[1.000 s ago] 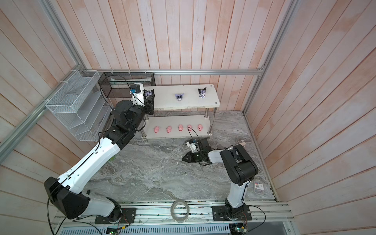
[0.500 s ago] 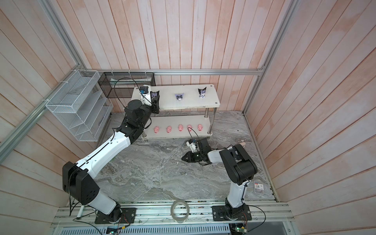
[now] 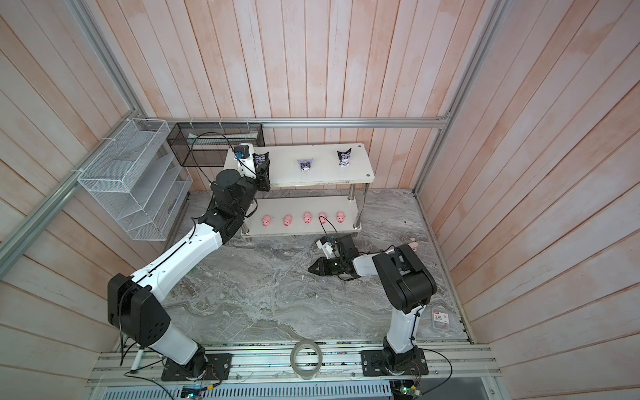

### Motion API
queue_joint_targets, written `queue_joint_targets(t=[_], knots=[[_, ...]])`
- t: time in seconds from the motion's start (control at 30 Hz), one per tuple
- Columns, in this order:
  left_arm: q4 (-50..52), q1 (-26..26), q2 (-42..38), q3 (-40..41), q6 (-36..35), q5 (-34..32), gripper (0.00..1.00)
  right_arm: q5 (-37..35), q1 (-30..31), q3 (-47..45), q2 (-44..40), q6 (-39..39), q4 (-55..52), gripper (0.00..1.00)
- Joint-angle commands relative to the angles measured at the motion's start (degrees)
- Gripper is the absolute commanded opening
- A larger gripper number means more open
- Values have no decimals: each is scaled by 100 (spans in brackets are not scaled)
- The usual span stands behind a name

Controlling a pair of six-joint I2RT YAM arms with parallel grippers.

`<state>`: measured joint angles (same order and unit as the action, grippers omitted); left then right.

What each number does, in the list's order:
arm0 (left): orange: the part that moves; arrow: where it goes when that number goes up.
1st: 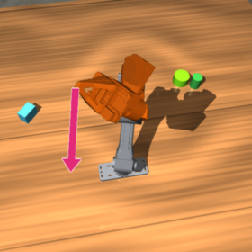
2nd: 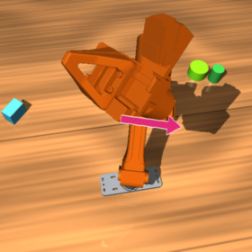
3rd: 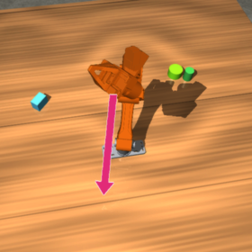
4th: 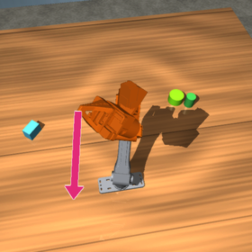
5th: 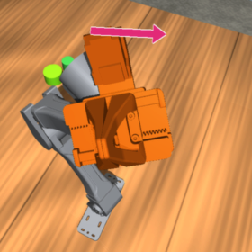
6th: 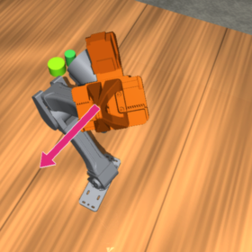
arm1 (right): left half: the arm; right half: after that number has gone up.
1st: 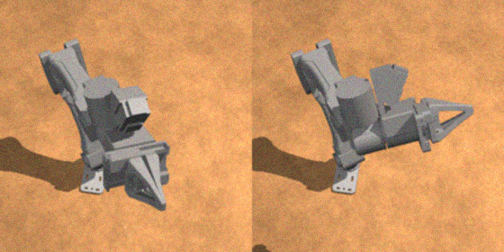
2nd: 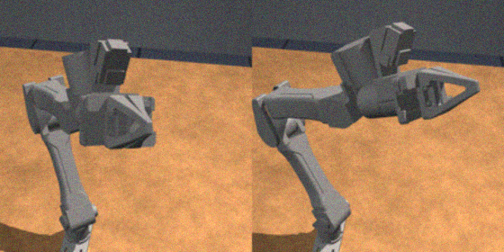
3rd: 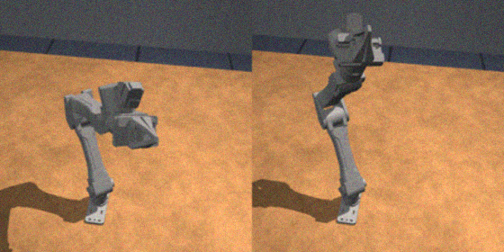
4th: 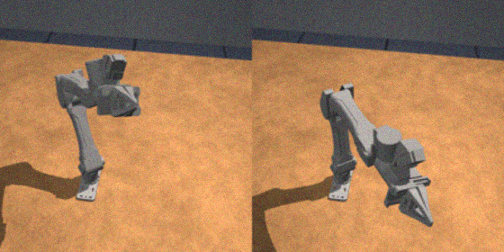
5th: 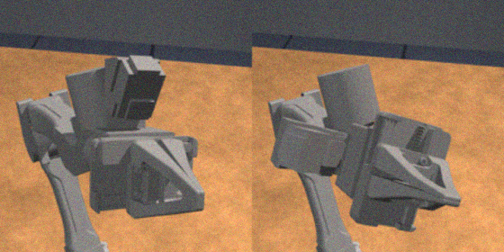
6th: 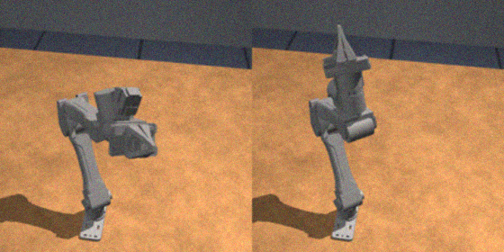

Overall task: Organize plastic toys on shelves
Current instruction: Place the plastic toy on the shelf.

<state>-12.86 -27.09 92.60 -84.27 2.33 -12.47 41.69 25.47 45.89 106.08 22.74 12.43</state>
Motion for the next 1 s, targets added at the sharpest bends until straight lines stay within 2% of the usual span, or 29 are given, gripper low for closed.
queue_joint_targets(t=[0.0, 0.97], knots=[[-77, 30, 104, 108, 132, -78, 28, -264, 45, -28, 273, 27, -313, 24], [-7, 4, 145, 454, 177, -327, 31, -222, 45, -80, 360, 33, -232, 23]])
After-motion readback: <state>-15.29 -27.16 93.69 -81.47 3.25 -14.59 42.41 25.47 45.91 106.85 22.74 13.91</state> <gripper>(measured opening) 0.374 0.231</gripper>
